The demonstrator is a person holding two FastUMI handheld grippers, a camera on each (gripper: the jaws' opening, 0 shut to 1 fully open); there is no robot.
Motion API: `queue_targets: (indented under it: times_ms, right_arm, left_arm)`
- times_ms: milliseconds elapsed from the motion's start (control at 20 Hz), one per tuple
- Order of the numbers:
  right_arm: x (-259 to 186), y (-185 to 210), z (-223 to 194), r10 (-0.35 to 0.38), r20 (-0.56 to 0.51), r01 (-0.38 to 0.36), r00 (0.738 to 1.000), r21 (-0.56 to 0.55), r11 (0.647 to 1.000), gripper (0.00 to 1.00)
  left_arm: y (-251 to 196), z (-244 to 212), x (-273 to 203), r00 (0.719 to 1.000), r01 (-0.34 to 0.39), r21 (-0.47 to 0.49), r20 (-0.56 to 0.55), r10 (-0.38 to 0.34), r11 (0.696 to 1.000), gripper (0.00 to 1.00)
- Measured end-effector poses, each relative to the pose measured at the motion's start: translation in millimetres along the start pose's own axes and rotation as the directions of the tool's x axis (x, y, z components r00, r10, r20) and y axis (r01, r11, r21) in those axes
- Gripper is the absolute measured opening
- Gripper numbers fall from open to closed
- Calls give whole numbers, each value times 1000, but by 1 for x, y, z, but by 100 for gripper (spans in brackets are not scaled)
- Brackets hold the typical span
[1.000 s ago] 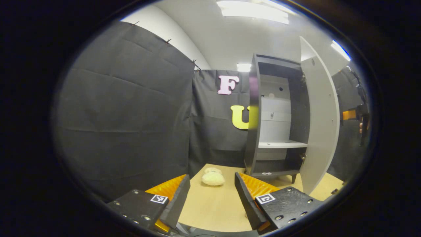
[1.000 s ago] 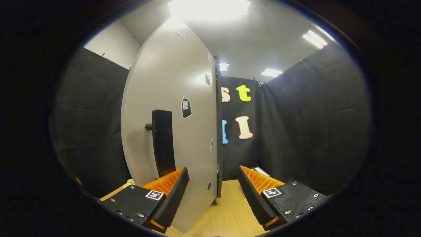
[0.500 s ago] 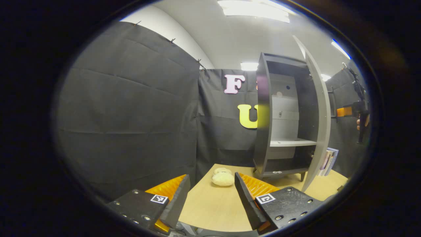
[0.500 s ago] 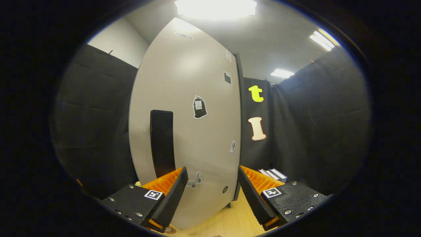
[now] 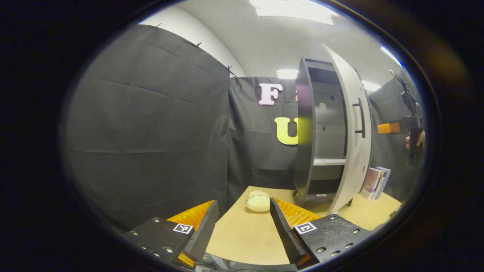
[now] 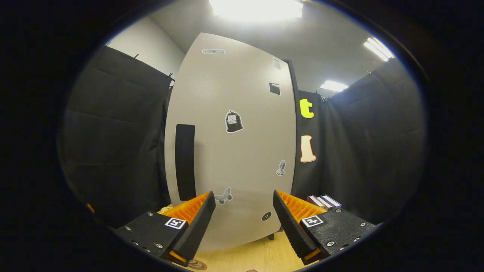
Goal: Open the cabinet door with the right hand, grasp the bottle in the cabinet with the left hand and place it on the coaster, then close the cabinet door with the right hand.
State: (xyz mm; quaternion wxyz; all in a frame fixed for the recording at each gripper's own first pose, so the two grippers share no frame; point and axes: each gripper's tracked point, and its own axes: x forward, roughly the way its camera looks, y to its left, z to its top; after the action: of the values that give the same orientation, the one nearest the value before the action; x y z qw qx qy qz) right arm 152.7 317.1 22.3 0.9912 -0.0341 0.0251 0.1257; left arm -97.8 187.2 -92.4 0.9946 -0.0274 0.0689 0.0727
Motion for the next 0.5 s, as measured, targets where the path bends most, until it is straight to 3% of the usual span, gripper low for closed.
queue_targets:
  times_ms: [50,350,400,500]
  right_arm:
    - [-3,0,0,-2,1,2,1000,-1,1000,95]
    - [-22,-18,3,-30,7,30,1000,5,1000,95]
    - [-26,-22,3,-34,8,34,999,2,999,95]
    - [-35,-32,5,-37,18,37,999,-6,999,95]
  left_arm:
    - [-2,1,0,1000,5,-4,1,-5,1000,78]
    - [-31,5,15,998,64,-18,3,-64,998,81]
    - [-37,5,17,997,78,-21,1,-78,997,77]
    - [-48,8,19,995,99,-16,-2,-99,995,81]
